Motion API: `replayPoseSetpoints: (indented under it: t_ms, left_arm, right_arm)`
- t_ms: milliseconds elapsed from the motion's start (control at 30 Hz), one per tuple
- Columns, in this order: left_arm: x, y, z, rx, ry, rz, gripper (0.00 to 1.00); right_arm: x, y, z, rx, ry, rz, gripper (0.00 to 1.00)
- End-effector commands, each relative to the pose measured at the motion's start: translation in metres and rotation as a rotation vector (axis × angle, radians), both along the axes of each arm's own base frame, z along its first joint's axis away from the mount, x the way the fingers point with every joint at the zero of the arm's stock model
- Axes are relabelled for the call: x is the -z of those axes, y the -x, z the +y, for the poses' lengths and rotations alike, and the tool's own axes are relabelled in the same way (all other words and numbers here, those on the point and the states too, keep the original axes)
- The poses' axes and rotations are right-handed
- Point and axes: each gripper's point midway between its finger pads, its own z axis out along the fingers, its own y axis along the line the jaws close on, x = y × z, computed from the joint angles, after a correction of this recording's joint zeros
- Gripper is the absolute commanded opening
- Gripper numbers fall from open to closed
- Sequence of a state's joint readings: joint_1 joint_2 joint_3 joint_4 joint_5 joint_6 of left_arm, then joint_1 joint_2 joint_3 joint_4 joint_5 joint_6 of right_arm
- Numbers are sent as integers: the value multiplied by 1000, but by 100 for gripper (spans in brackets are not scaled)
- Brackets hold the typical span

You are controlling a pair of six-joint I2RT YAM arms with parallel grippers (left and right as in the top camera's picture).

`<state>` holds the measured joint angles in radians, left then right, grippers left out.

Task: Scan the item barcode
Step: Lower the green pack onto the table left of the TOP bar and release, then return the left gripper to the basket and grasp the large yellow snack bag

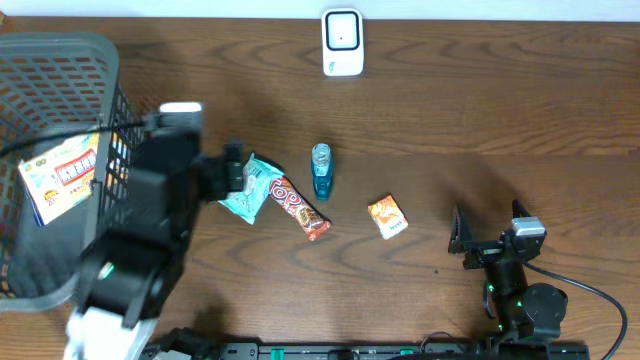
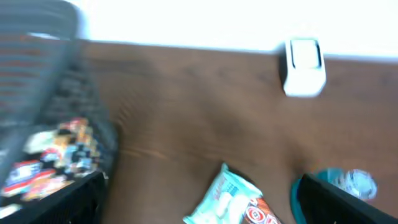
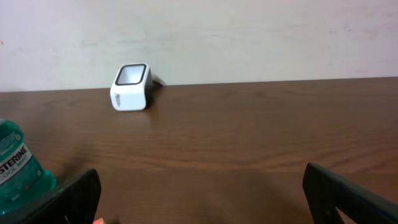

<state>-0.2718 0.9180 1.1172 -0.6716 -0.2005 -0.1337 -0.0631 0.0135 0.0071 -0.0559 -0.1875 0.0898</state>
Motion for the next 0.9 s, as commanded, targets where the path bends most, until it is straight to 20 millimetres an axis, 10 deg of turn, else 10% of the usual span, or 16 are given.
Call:
replayPoseSetpoints:
  t_ms: [0, 367, 867]
  left_arm:
    - [-43, 19, 30, -91, 12, -113, 98]
    - [-50, 39, 77, -294, 58, -95, 98]
    - [-41, 31, 81, -312, 50, -57, 98]
  right_arm:
    - [2, 0, 2, -10, 8, 4, 99]
    - [2, 0, 2, -10, 8, 4, 99]
    - [2, 0, 2, -10, 8, 4, 99]
